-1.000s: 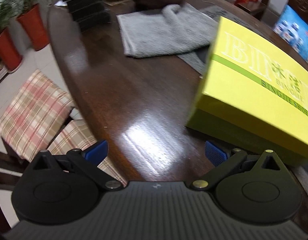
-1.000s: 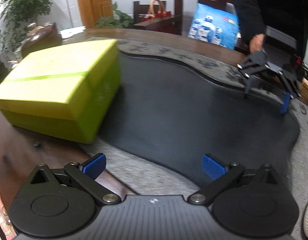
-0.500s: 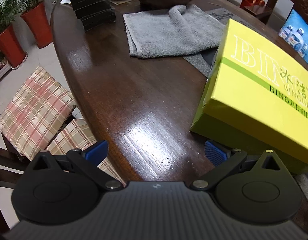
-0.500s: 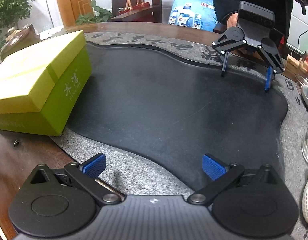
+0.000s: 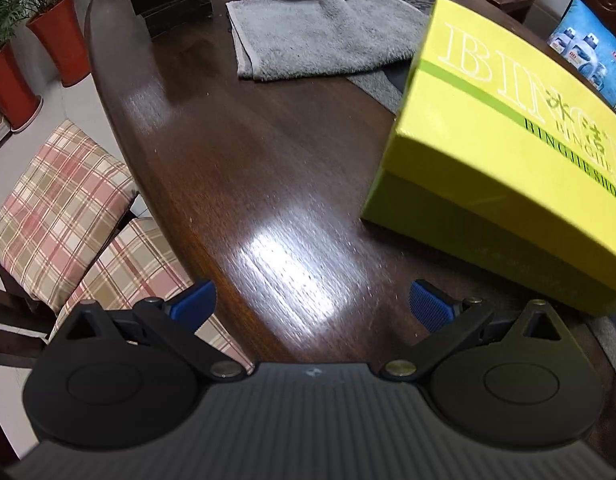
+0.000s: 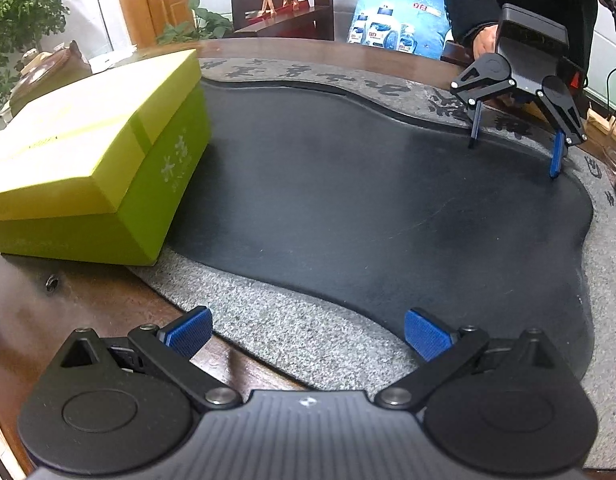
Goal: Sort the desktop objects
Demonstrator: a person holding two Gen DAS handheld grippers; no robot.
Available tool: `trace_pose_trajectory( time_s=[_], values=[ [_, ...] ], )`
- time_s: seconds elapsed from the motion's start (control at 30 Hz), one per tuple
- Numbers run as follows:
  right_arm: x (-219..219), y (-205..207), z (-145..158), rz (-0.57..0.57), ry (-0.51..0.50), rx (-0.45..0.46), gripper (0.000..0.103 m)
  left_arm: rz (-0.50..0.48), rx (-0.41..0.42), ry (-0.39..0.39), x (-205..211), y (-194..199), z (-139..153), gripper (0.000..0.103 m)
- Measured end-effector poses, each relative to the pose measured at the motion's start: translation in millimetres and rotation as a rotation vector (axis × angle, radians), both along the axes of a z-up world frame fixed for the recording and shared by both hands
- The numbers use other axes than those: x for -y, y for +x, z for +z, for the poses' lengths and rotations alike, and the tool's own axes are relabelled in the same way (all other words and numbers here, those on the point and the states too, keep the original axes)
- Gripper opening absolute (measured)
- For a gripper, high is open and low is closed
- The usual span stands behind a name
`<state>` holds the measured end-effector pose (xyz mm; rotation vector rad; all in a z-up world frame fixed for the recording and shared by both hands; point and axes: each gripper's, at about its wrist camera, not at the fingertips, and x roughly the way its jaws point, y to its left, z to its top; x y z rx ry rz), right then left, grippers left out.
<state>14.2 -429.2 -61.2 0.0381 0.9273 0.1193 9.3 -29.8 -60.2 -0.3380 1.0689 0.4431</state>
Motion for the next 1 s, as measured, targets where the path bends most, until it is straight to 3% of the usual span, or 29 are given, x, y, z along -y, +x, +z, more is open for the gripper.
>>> trace_pose_trajectory(
  time_s=[0.17,1.0],
  values=[
    [-8.8,-2.1,-4.3,0.027,0.008,-0.019,0.103,-0.007,-0.004,-0.007,11.8,-2.5,-2.8,0.103],
    [-87.1,-15.6,-1.2,0.250,-0.021,-0.026,0.103,-0.069,-0.115,0.147,77.1,-0.7,-4.0,0.103]
  ],
)
